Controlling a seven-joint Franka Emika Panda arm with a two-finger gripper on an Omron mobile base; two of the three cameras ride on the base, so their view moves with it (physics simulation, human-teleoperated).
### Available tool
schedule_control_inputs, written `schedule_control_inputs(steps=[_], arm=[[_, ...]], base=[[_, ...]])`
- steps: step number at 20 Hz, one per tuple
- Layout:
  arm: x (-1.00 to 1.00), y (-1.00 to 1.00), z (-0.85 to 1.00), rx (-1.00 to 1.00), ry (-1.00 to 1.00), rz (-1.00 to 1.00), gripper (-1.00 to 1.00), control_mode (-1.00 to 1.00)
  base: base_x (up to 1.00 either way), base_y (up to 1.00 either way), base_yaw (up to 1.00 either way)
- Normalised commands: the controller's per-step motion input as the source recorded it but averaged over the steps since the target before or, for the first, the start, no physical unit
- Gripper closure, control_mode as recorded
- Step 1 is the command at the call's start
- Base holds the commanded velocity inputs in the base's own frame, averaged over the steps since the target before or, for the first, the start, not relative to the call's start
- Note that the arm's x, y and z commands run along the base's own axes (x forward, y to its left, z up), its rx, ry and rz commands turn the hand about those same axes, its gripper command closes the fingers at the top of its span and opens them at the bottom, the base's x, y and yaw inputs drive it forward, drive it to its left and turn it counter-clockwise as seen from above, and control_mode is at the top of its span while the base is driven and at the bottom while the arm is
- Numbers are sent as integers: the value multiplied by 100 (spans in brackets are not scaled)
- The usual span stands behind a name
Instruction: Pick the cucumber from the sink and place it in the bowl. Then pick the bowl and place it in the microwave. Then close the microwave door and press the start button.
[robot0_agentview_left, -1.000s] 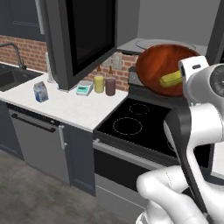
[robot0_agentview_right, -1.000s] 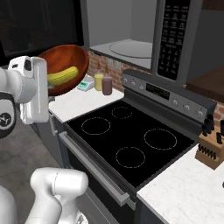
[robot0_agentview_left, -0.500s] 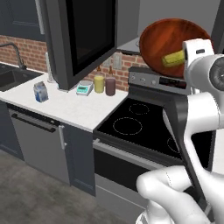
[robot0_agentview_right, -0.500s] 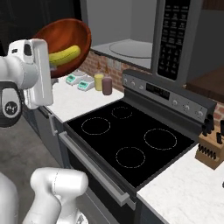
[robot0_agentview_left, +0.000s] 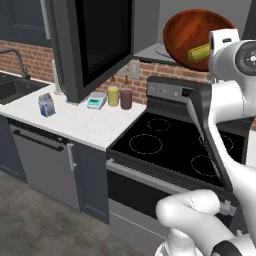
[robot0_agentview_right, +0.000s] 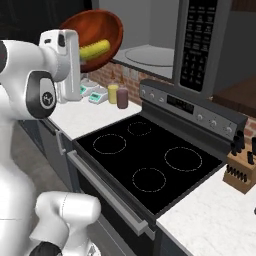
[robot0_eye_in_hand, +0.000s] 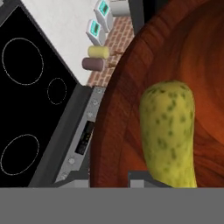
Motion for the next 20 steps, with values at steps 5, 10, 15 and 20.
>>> schedule_control_inputs(steps=[5,10,15,20], arm=[[63,-32,12,0,16,0,100,-100],[68,-31,0,0,2,0,100,-100],[63,-32,0,0,0,0,100,-100],[65,-29,-1,0,0,0,100,-100]], base=[[0,0,0],[0,0,0],[0,0,0],[0,0,0]])
